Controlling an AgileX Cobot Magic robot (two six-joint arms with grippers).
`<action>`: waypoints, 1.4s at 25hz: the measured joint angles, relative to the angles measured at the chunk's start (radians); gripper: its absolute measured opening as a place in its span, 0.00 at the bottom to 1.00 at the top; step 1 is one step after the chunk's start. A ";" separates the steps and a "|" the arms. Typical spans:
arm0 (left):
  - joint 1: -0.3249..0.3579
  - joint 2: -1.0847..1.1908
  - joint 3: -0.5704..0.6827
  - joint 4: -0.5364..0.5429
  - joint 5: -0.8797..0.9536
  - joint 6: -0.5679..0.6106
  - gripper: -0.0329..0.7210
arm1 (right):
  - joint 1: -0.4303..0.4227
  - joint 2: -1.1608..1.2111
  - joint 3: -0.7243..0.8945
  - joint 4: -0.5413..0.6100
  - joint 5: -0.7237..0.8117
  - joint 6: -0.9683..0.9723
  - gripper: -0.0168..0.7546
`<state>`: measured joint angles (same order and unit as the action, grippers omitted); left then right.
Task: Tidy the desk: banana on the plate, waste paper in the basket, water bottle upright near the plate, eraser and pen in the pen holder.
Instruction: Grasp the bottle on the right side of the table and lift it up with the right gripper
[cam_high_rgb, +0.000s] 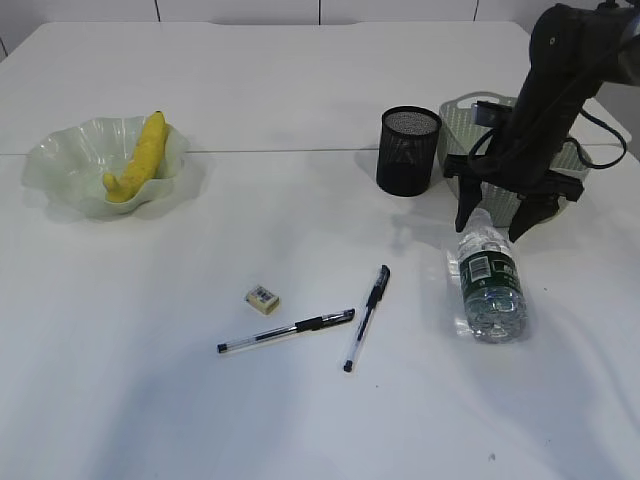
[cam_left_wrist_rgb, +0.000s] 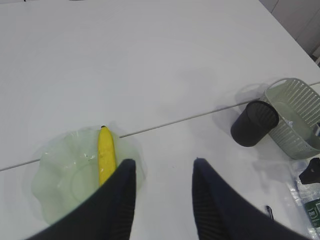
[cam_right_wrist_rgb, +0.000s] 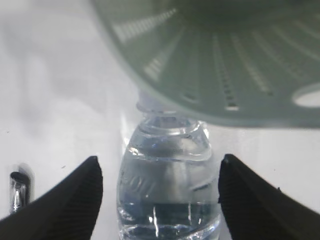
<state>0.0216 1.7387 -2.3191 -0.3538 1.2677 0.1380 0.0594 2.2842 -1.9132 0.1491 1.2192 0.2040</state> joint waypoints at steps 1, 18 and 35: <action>0.000 0.000 0.000 0.000 0.000 0.000 0.39 | 0.000 0.000 0.000 0.000 0.000 0.000 0.72; 0.000 0.000 0.000 0.000 0.000 0.000 0.39 | 0.000 0.000 0.030 0.040 -0.002 0.002 0.72; 0.000 0.000 0.000 0.004 0.000 0.000 0.39 | 0.029 -0.004 0.108 0.054 -0.009 0.004 0.68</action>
<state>0.0216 1.7387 -2.3191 -0.3497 1.2677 0.1380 0.0888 2.2803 -1.8055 0.2035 1.2103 0.2079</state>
